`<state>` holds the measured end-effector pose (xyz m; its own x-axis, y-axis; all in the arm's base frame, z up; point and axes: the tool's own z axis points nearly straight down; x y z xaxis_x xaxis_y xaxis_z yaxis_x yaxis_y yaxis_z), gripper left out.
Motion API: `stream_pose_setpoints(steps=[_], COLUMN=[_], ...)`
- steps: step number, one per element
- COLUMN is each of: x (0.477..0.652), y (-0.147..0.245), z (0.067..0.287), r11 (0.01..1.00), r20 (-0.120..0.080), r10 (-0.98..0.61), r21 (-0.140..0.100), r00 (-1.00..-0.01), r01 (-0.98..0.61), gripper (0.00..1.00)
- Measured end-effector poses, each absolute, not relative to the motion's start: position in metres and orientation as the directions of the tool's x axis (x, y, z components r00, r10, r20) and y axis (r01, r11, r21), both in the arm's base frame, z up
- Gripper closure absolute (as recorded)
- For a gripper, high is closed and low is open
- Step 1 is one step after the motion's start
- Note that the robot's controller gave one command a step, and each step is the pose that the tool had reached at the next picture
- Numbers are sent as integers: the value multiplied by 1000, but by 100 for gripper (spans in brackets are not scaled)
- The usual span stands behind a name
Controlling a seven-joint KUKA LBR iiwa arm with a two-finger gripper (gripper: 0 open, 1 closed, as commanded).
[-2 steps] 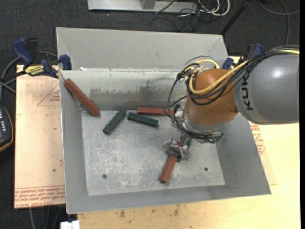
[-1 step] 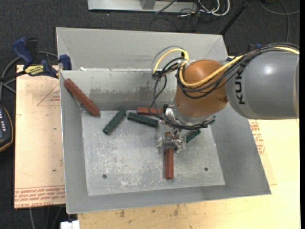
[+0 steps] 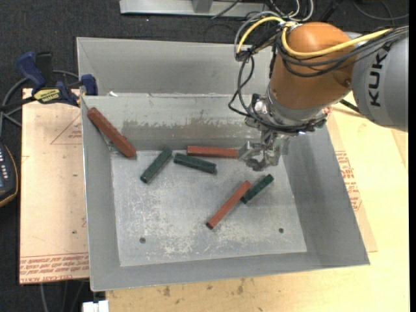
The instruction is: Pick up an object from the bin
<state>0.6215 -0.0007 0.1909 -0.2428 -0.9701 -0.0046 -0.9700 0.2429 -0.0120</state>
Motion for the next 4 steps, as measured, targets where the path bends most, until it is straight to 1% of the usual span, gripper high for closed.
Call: stream_pose_setpoints(steps=[1,2,3,4], x=[517,521,573,629], y=[-17,-17,-32,12], z=[128,130,87,71], r11=[308,309,298,110], r20=[2,-2,-4,-5], r10=[-951,-951,-954,-994], r21=[11,2,-2,-3], r00=[-308,-309,-298,-110], r01=[-951,-951,-954,-994], gripper=[100,0,0,0])
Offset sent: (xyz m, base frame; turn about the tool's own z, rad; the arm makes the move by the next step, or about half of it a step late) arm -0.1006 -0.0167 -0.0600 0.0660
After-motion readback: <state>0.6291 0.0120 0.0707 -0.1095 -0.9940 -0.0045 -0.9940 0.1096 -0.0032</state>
